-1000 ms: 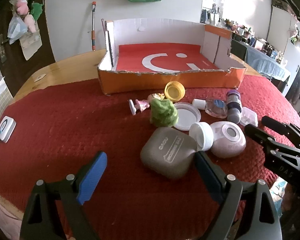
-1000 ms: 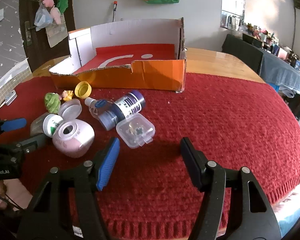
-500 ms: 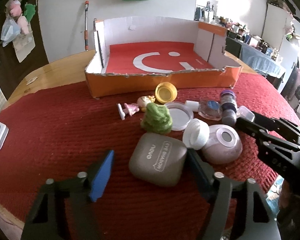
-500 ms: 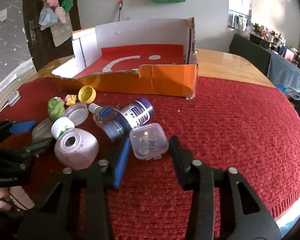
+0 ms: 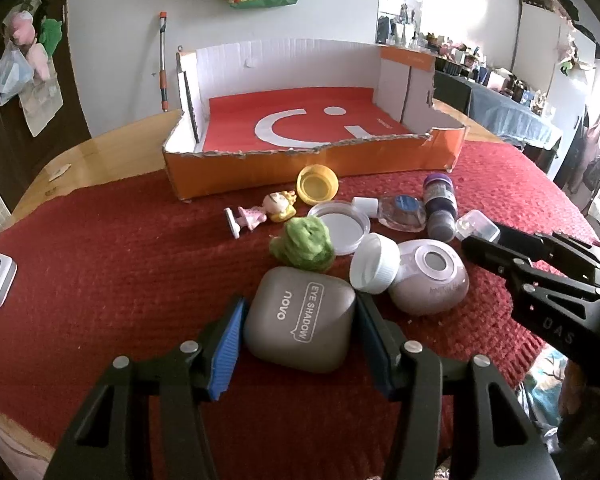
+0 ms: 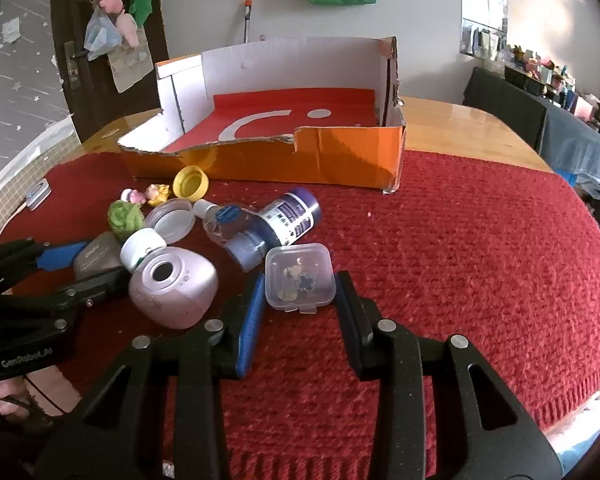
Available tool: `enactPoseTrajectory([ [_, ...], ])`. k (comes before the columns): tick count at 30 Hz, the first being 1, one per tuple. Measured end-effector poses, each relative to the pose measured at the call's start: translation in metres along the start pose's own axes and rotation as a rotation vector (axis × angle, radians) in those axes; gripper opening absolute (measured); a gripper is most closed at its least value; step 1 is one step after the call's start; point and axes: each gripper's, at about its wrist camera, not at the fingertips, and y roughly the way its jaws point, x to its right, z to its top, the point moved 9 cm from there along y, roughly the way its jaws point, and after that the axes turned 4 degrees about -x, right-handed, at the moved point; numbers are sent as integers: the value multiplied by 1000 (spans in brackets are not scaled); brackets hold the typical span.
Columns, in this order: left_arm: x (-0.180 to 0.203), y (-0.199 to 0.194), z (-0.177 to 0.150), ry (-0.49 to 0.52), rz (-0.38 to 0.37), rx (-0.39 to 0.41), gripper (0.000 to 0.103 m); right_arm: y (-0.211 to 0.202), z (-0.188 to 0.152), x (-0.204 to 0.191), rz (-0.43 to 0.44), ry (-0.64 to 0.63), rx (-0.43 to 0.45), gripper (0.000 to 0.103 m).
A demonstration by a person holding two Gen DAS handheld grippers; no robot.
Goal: Organize objects
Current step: 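Grasp grey eye shadow case with left tool while right tool grasps clear plastic box, then lift both held items and carry them over the cardboard box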
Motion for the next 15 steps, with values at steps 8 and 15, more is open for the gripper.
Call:
enactPoseTrajectory([
  [8, -8, -14, 6, -5, 6, 44, 57, -15, 7, -14, 33, -17, 33, 33],
  [15, -12, -20, 21, 4, -3, 73, 57, -18, 14, -26, 64, -32, 34, 33],
])
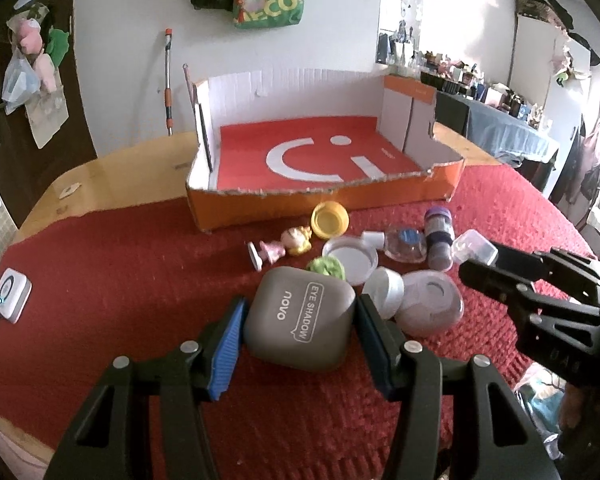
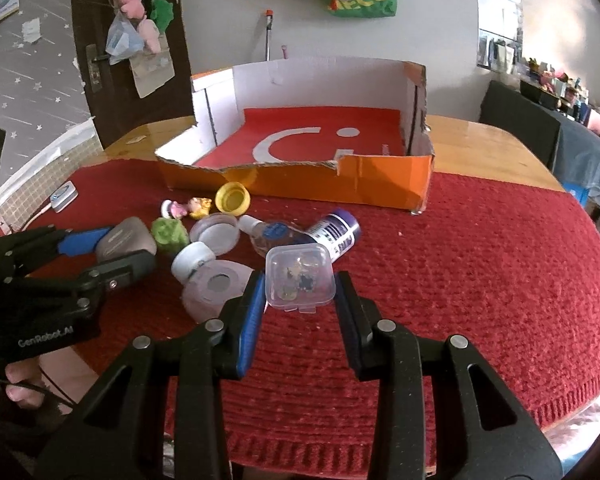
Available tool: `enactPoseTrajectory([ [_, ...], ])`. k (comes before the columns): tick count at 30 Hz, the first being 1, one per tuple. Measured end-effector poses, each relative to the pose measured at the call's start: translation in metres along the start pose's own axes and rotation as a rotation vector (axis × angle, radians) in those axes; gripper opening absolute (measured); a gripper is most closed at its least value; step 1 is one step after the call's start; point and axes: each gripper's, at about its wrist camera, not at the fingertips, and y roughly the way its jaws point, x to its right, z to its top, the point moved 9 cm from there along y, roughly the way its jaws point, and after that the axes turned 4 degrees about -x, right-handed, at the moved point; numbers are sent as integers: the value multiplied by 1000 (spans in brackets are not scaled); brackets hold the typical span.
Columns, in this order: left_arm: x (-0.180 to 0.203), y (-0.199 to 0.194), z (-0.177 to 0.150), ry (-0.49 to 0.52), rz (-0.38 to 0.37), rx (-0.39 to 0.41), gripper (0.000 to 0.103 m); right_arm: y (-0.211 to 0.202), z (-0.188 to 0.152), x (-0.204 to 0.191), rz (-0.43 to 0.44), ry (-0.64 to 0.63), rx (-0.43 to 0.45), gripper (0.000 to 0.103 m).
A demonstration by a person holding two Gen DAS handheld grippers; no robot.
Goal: Organize objects
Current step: 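Lift both held items and carry them over the cardboard box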
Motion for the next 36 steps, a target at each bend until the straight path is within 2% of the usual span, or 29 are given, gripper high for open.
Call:
enactPoseTrajectory([
  [10, -3, -4, 35, -1, -38, 30, 57, -3, 22, -5, 29, -13, 12, 33],
  [14, -4, -3, 48, 22, -18, 43, 57, -2, 33, -5, 42, -9, 13, 33],
  [18, -4, 0, 60, 27, -32, 40, 57, -1, 45, -5, 52, -9, 15, 33],
  [19, 11, -1, 60, 188, -182, 36, 57, 0, 48, -5, 58, -9, 13, 33],
  [27, 15, 14, 83, 176, -210, 16, 57, 8, 72, -4, 72, -11, 4, 33],
  [36, 19, 33, 111, 167, -197, 12, 57, 29, 102, 9, 94, 30, -14, 33],
])
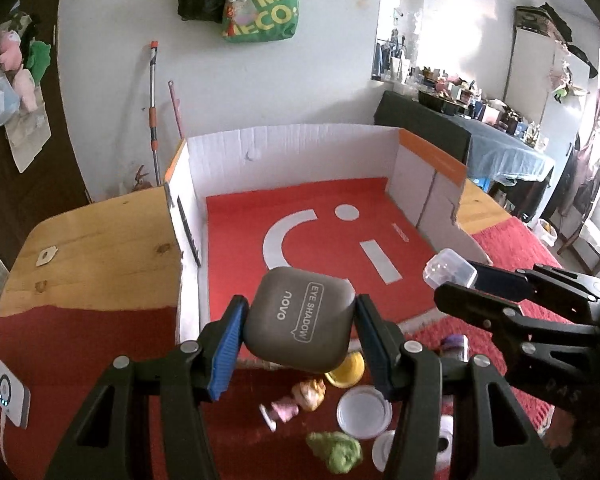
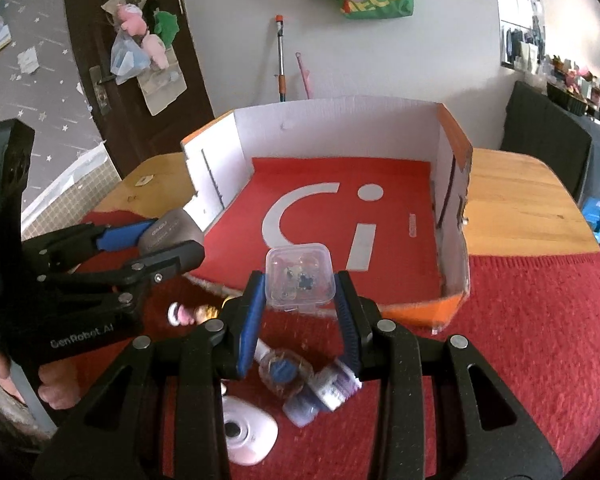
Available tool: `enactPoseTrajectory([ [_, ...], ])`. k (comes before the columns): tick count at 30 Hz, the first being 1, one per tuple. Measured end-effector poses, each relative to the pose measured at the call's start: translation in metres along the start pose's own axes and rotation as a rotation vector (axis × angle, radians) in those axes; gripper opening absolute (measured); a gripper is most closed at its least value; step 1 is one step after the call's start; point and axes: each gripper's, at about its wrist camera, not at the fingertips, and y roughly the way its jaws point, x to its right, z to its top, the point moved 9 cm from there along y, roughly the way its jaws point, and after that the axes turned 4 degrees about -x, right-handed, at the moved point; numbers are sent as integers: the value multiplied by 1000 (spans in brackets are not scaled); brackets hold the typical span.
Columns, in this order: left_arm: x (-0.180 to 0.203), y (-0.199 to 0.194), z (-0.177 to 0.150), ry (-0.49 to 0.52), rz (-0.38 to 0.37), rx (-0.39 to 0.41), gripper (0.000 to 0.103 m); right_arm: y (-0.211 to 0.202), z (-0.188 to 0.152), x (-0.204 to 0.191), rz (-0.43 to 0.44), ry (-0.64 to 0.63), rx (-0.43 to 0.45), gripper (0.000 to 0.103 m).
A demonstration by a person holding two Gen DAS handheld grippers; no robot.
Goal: Organize objects
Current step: 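Lift both held items and carry them over the cardboard box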
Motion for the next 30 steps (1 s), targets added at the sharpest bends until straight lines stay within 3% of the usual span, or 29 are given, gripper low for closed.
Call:
enactPoseTrajectory([
  [14, -8, 37, 26, -37, -17, -45, 57, 50, 32, 20, -40, 35, -69, 33],
  [30, -29, 83, 36, -95, -7, -119, 57, 96, 43, 33, -81, 19, -143, 33],
])
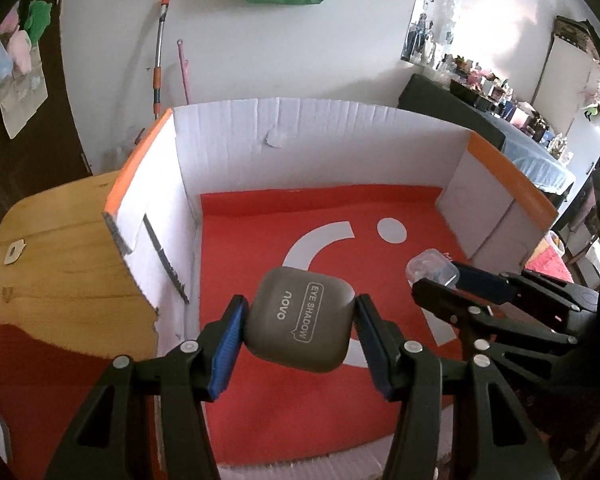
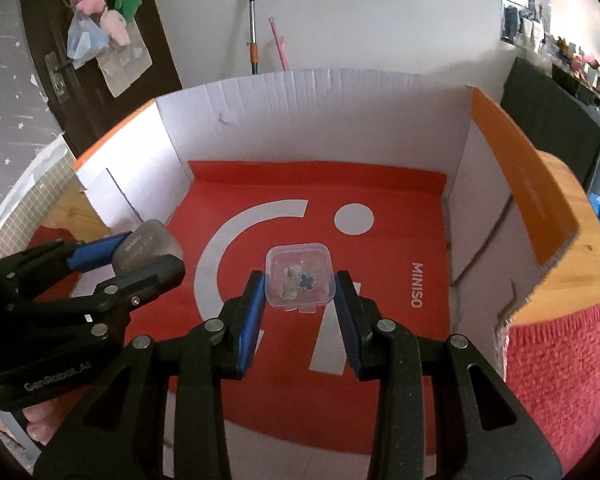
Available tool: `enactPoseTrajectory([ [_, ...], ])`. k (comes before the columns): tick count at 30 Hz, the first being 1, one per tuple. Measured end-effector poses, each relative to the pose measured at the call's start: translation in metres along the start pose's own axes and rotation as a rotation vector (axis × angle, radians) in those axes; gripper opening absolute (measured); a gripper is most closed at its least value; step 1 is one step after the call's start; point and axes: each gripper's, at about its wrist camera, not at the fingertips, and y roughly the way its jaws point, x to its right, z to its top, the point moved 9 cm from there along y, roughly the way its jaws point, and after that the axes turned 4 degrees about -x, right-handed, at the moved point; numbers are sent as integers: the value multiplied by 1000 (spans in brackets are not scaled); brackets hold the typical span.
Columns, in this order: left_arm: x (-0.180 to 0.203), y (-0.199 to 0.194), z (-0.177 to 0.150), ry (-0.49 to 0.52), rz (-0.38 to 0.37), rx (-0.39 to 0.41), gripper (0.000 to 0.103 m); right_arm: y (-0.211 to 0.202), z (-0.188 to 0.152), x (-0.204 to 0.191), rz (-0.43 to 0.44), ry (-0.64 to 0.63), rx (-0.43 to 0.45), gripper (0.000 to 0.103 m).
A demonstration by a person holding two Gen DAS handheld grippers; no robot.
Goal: Organize objects
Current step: 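Lift both held items and carry them over the cardboard box, then lower both items onto the red box floor and open both tools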
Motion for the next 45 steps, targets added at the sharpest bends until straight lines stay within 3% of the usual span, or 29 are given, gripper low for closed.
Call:
enactPoseTrajectory([
  [16, -2, 39, -12, -36, -26, -134, 57, 25, -8, 9, 38, -25, -103, 33],
  [21, 1, 31, -21, -35, -29, -130, 57, 20, -18, 10, 64, -31, -137, 33],
  [35, 10, 41, -13, 19, 42, -133, 57, 14, -21, 32, -31, -25, -136, 34],
  [45, 8, 40, -13, 5, 26, -127, 57, 14, -19, 30, -18, -14, -128, 34],
])
